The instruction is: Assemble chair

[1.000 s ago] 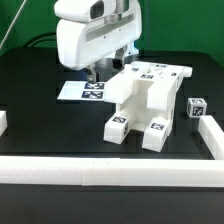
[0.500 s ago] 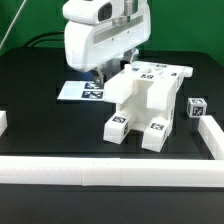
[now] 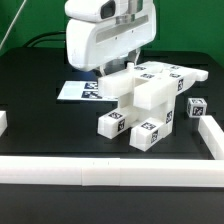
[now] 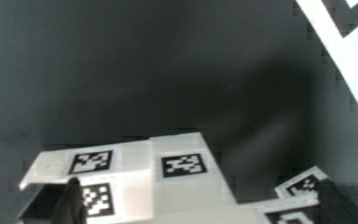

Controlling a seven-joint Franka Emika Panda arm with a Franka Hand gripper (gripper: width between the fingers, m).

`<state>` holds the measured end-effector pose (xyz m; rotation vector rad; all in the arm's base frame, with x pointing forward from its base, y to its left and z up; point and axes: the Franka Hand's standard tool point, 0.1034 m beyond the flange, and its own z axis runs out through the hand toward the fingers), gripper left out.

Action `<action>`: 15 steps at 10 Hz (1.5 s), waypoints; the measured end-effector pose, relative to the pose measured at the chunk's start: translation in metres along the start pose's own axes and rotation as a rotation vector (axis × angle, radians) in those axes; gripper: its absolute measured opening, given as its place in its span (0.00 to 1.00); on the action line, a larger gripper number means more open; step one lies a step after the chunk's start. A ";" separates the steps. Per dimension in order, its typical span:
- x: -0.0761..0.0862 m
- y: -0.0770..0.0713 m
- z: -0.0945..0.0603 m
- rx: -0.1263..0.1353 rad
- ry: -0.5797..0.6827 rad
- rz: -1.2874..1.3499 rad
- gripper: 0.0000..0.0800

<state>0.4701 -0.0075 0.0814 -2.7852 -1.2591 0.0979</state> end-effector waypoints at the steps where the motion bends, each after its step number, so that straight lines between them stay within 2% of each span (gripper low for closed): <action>1: 0.002 0.002 -0.001 0.000 0.000 0.001 0.81; 4: 0.003 0.013 -0.003 -0.005 0.002 0.019 0.81; 9: 0.002 0.012 -0.001 -0.003 0.000 0.027 0.81; 10: 0.004 0.006 0.002 0.003 -0.004 0.065 0.81; 12: 0.016 0.000 0.005 0.013 -0.009 0.147 0.81; 15: 0.031 0.011 0.006 0.006 -0.007 0.168 0.81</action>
Offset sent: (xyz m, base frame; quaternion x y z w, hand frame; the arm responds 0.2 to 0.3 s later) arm 0.0192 -0.0138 0.0020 0.0212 0.0038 -0.0048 0.9998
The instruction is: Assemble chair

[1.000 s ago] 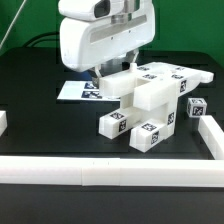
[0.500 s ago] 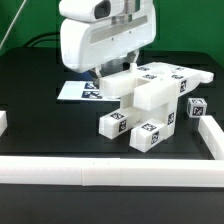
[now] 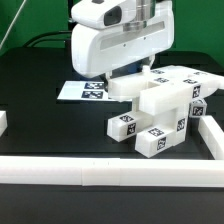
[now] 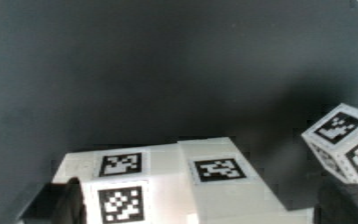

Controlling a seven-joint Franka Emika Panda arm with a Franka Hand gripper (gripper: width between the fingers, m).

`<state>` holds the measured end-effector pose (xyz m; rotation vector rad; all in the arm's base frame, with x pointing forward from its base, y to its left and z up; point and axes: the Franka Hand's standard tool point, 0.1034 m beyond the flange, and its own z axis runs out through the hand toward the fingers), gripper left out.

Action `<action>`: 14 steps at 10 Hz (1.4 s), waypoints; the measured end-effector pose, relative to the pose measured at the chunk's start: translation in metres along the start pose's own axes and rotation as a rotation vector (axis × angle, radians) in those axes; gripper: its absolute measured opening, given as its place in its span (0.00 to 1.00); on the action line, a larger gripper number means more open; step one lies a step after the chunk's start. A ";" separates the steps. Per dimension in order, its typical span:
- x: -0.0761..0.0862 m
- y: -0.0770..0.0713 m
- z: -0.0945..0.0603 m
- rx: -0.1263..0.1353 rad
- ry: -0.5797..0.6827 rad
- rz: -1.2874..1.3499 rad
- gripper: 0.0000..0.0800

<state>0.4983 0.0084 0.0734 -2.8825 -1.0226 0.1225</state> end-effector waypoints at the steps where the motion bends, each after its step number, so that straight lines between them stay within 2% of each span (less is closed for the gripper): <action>1: 0.005 0.007 -0.001 -0.003 0.002 0.007 0.81; 3: 0.018 0.019 -0.004 -0.015 0.013 0.028 0.81; 5: 0.019 0.023 -0.004 -0.030 0.021 0.010 0.81; 8: 0.018 0.022 -0.004 -0.029 0.020 0.020 0.81; 9: 0.012 0.013 -0.001 -0.021 0.014 0.041 0.81; 11: 0.019 -0.007 -0.003 -0.015 0.015 0.061 0.81; 13: 0.025 -0.021 0.001 -0.008 0.008 0.101 0.81; 14: 0.026 -0.023 0.003 -0.006 0.006 0.114 0.81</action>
Offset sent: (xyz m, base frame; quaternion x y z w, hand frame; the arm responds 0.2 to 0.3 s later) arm 0.0217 0.0023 0.0017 -0.0010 0.0031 0.0280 0.9996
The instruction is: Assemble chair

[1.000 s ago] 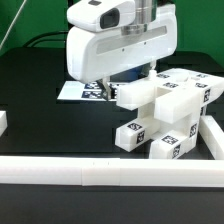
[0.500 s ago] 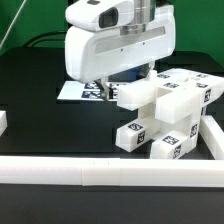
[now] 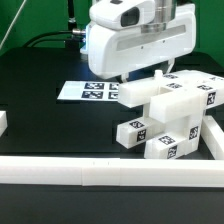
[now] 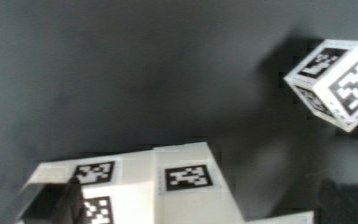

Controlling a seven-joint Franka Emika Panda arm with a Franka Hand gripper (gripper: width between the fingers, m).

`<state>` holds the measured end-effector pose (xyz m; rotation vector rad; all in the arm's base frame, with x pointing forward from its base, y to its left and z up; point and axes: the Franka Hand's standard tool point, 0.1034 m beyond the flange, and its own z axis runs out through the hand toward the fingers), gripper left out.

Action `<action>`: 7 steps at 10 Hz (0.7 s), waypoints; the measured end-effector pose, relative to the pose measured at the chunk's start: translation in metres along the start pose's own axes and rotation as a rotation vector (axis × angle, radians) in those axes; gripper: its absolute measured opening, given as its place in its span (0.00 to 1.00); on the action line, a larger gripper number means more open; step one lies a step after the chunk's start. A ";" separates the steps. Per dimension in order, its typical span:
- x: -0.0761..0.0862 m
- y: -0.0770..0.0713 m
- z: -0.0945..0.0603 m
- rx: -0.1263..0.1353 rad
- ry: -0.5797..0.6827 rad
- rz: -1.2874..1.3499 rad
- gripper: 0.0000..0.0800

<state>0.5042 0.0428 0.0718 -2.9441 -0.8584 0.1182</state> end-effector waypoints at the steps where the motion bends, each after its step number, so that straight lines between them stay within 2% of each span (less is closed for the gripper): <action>1: 0.004 0.000 0.000 -0.001 0.002 0.015 0.81; 5: 0.027 0.008 -0.006 -0.012 0.024 0.062 0.81; 7: 0.033 0.012 -0.002 -0.015 0.023 0.076 0.81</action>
Offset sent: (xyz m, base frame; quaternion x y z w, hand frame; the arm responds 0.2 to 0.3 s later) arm 0.0311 0.0139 0.0046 0.0068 0.0040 0.0379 0.9993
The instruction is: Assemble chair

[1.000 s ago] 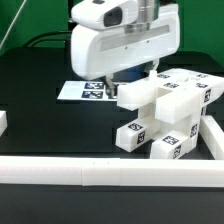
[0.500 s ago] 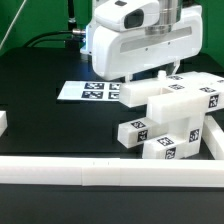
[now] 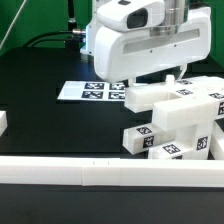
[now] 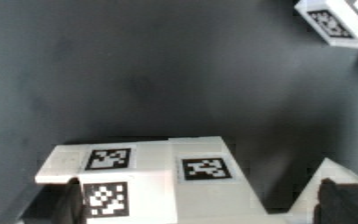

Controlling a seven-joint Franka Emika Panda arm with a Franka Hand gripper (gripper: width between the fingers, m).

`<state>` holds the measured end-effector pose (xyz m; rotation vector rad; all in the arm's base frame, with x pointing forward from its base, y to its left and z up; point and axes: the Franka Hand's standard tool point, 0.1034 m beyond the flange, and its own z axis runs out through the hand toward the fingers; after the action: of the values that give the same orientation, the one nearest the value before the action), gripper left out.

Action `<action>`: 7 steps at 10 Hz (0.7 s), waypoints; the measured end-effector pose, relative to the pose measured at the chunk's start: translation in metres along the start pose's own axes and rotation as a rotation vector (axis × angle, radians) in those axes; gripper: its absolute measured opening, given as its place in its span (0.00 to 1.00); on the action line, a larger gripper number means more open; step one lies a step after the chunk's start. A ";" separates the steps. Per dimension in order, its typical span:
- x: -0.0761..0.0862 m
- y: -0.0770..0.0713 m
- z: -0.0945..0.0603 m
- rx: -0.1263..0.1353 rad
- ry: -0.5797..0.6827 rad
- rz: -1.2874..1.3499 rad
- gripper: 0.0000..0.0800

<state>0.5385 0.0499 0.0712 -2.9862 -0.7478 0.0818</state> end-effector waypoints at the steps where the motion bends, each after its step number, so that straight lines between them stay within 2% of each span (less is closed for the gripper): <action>1: 0.002 0.001 0.002 -0.001 -0.001 0.015 0.81; 7: 0.002 0.002 0.005 -0.001 -0.005 0.029 0.81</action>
Offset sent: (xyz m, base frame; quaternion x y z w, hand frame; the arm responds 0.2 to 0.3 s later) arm 0.0114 -0.0036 0.0005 -0.0143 -0.0080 -0.0016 0.9999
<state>0.5407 0.0488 0.0661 -2.9989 -0.7057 0.0898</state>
